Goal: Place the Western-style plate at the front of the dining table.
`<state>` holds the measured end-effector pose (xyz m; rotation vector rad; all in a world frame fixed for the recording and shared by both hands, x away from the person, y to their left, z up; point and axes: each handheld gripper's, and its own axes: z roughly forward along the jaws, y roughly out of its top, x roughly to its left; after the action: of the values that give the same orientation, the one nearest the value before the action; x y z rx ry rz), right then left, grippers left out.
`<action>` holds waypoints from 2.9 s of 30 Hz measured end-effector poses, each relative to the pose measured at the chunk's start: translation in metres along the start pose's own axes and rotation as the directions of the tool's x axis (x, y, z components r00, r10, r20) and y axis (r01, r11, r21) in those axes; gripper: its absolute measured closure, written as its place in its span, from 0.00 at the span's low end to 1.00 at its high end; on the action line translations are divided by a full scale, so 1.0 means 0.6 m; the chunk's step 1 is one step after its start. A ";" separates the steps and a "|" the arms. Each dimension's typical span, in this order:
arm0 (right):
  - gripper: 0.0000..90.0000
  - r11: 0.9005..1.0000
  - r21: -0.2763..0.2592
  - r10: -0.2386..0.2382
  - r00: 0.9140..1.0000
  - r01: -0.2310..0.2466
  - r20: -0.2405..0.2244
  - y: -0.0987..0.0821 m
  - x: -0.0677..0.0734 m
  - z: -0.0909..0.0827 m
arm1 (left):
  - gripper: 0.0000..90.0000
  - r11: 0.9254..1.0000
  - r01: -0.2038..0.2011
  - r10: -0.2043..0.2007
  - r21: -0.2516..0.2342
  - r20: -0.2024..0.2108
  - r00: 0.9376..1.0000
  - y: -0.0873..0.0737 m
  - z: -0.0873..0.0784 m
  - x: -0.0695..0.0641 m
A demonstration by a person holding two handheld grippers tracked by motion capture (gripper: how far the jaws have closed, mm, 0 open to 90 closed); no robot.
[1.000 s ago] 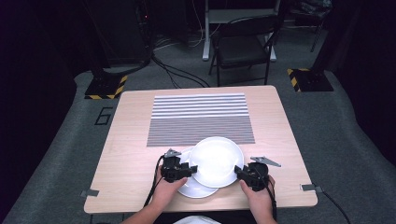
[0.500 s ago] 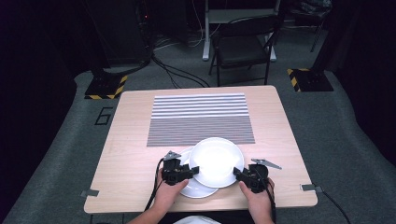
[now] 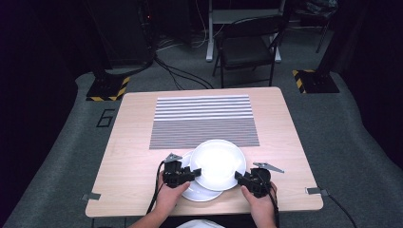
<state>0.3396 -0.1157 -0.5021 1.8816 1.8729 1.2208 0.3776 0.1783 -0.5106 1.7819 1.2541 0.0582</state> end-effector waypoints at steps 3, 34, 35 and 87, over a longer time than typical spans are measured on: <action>0.66 1.000 -0.005 -0.011 1.000 0.011 -0.001 0.000 0.002 0.001 | 0.60 1.000 0.003 -0.003 -0.007 -0.004 1.000 0.000 -0.001 0.001; 0.66 0.998 -0.029 -0.049 0.998 0.049 -0.028 0.007 0.024 -0.005 | 0.61 0.999 -0.024 0.022 -0.047 -0.027 0.999 0.015 -0.027 0.004; 0.66 0.999 -0.031 -0.045 0.999 0.044 -0.028 0.008 0.025 -0.005 | 0.61 0.998 -0.027 0.026 -0.049 -0.027 0.999 0.017 -0.028 0.004; 0.65 0.994 -0.058 -0.100 0.993 0.096 -0.059 0.067 0.065 0.007 | 0.61 0.996 -0.034 0.030 -0.079 -0.051 0.998 0.070 -0.064 0.025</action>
<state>0.3657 -0.0853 -0.4623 1.7212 1.9183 1.2985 0.3954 0.2126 -0.4659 1.7407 1.2421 0.1698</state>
